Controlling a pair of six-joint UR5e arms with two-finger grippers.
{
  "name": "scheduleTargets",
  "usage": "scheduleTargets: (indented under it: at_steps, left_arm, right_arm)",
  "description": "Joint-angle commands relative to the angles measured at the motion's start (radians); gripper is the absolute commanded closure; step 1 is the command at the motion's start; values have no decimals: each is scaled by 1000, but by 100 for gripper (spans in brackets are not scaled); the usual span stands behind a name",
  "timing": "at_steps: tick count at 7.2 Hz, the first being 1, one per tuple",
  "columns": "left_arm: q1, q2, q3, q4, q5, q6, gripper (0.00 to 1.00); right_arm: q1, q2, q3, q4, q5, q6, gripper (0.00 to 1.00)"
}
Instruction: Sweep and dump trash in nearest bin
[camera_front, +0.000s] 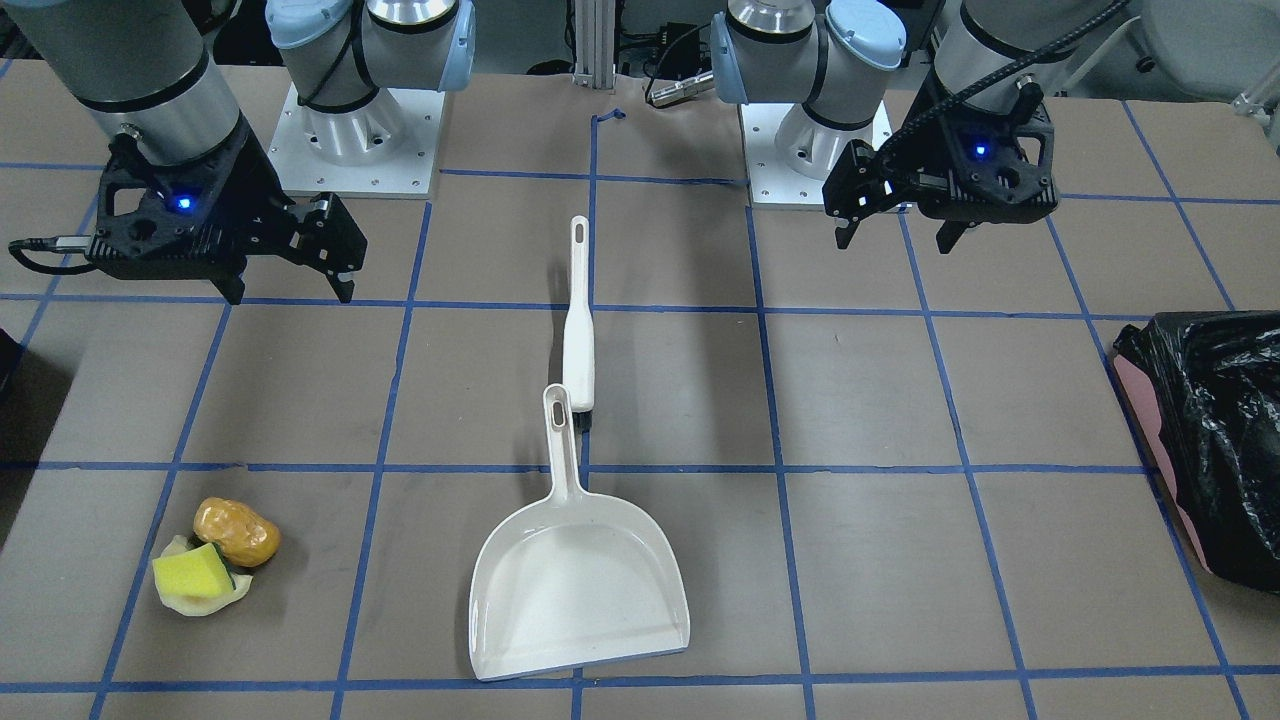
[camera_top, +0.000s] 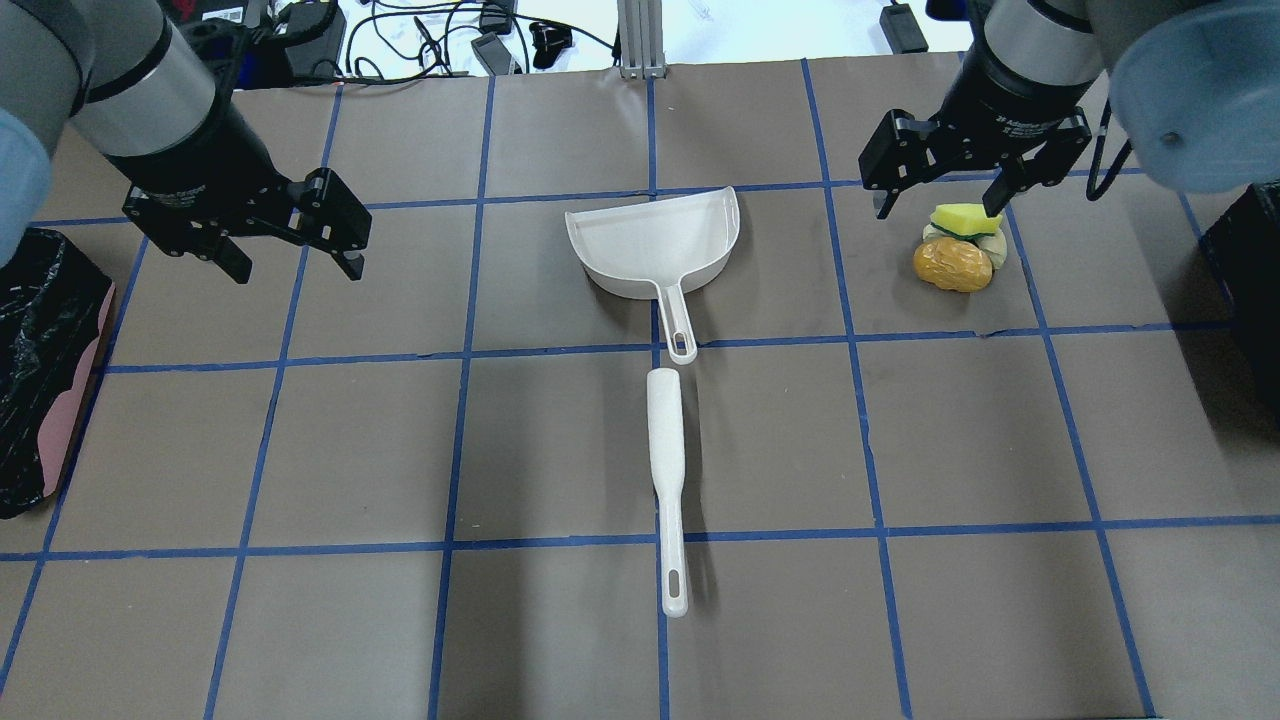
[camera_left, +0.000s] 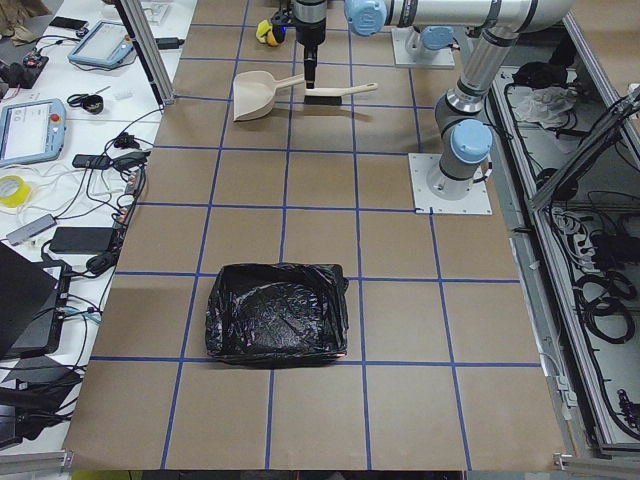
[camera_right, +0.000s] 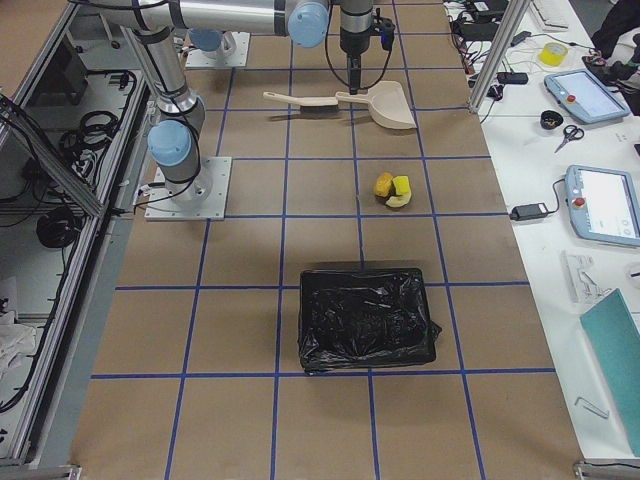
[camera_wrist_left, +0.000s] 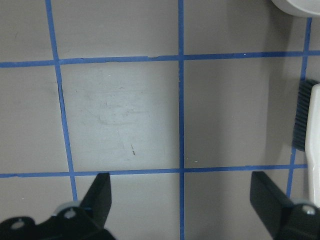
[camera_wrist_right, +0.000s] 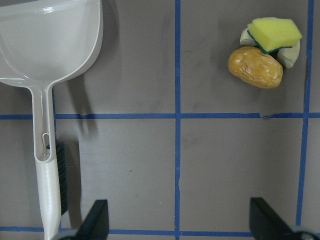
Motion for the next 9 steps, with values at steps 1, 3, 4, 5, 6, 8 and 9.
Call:
scheduleTargets:
  at_steps: [1,3,4,5,6,8,9]
  left_arm:
    - [0,0,0,0,0,0,0]
    - [0,0,0,2,3,0,0]
    - [0,1,0,3,2,0,0]
    - [0,1,0,3,5,0,0]
    - [2,1,0,5,5,0,0]
    - [2,0,0,5,3,0,0]
    - [0,0,0,5,3,0,0]
  right_arm:
    - [-1,-1,0,6,1,-3,0]
    - [-1,2,-7,-3,3,-4,0]
    - [-1,-1,-4,1,-2,-7,0]
    - [-1,-6,-5,14,-4,-27,0]
    - [-1,-10,-5,41,1,-26,0]
    - [0,-12,-7,32,1,-20,0]
    - [-1,-12,-8,29,3,-21,0]
